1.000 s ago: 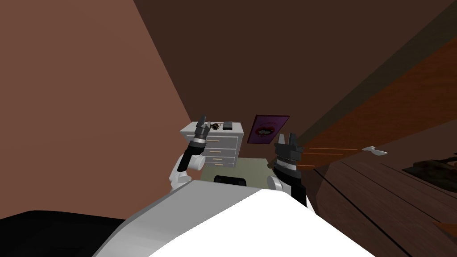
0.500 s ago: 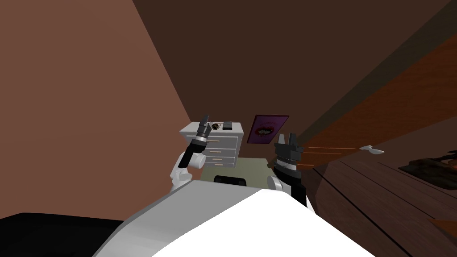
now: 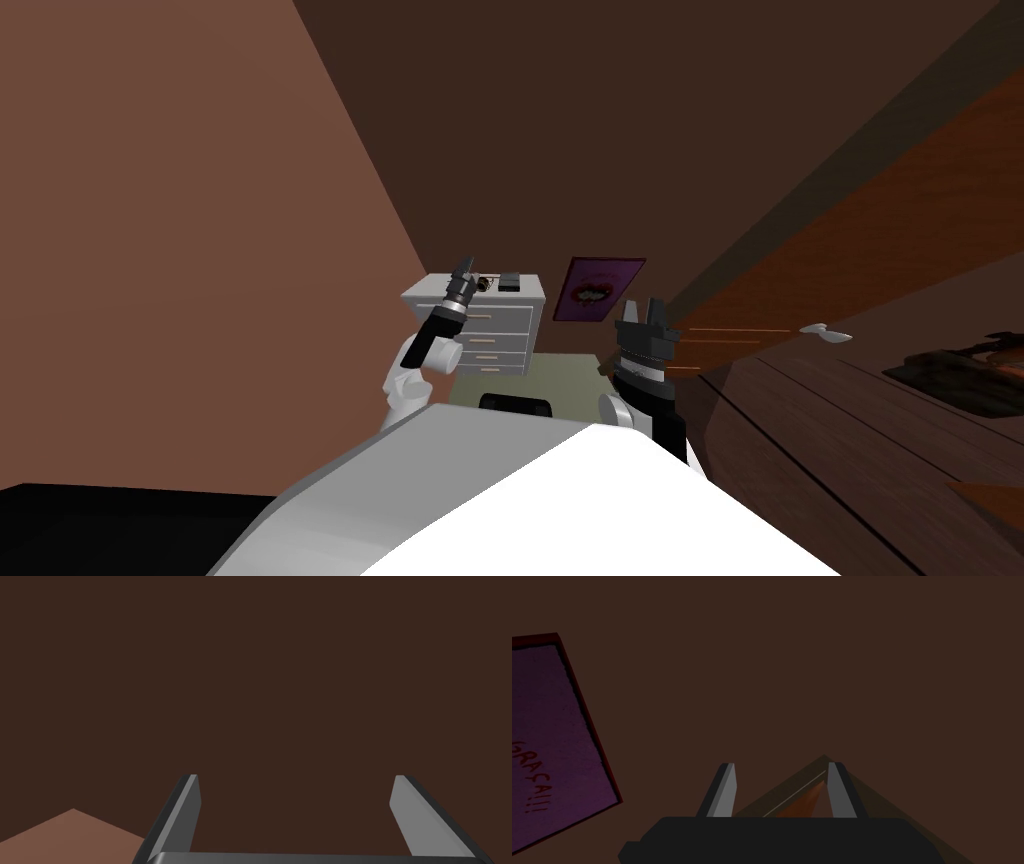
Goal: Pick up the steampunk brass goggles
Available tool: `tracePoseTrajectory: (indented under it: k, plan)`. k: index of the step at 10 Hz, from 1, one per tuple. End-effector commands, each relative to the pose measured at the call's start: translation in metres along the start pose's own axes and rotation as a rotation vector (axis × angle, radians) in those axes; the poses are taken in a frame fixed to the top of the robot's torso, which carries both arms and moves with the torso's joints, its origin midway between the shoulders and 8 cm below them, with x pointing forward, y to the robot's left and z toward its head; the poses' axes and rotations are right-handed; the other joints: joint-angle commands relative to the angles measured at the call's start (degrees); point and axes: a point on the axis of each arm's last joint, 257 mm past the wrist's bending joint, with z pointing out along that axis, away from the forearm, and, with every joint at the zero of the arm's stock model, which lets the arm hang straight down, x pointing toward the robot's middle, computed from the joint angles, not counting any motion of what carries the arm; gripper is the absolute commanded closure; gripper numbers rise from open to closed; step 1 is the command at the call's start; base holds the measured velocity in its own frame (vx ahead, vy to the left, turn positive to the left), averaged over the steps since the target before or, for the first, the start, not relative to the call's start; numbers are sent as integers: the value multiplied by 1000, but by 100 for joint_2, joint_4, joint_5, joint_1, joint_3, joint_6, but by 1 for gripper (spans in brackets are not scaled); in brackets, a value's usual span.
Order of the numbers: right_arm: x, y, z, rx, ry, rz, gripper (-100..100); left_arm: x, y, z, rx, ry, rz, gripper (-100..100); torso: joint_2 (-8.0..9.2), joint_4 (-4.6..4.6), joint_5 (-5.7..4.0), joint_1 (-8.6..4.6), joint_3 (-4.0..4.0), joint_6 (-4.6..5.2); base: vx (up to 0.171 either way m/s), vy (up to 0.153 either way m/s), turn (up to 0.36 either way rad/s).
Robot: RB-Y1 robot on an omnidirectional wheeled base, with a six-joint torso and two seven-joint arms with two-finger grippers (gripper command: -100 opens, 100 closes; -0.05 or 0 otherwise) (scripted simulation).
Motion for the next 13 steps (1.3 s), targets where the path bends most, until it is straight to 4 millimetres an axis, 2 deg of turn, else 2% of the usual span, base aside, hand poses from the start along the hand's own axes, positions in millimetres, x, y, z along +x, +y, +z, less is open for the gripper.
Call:
tracePoseTrajectory:
  k: [1,2,4,5,7,8,10,11,13]
  plan:
    - [0,0,0,0,0,0,0,1,8,1,-32,3,0,-100,0,0,0,0,0,0,2,6,2]
    - [0,0,0,0,0,0,0,5,2,7,-30,15,-3,-100,0,0,0,-1,0,0,6,10,-26]
    - [0,0,0,0,0,0,0,6,14,7,-77,17,-3,-100,-1,0,0,1,-1,0,5,9,-9]
    - [0,0,0,0,0,0,0,10,8,13,-74,27,-6,-100,0,0,0,-1,0,-1,9,11,-20]
    - [0,0,0,0,0,0,0,10,21,11,-124,28,-5,-100,-2,-1,0,2,-1,0,6,11,-10]
    - [0,0,0,0,0,0,0,13,14,17,-123,37,-10,-100,0,0,0,0,0,-1,9,11,-25]
    - [0,0,0,0,0,0,0,14,27,15,-173,38,-9,-100,-3,-1,0,2,-2,-1,9,11,-4]
    - [0,0,0,0,0,0,0,17,21,21,-171,45,-15,-100,-1,-1,0,0,-1,-1,11,12,-12]
    - [0,0,0,0,0,0,0,17,34,18,-224,46,-14,-100,-3,-1,0,1,-2,0,10,11,-9]
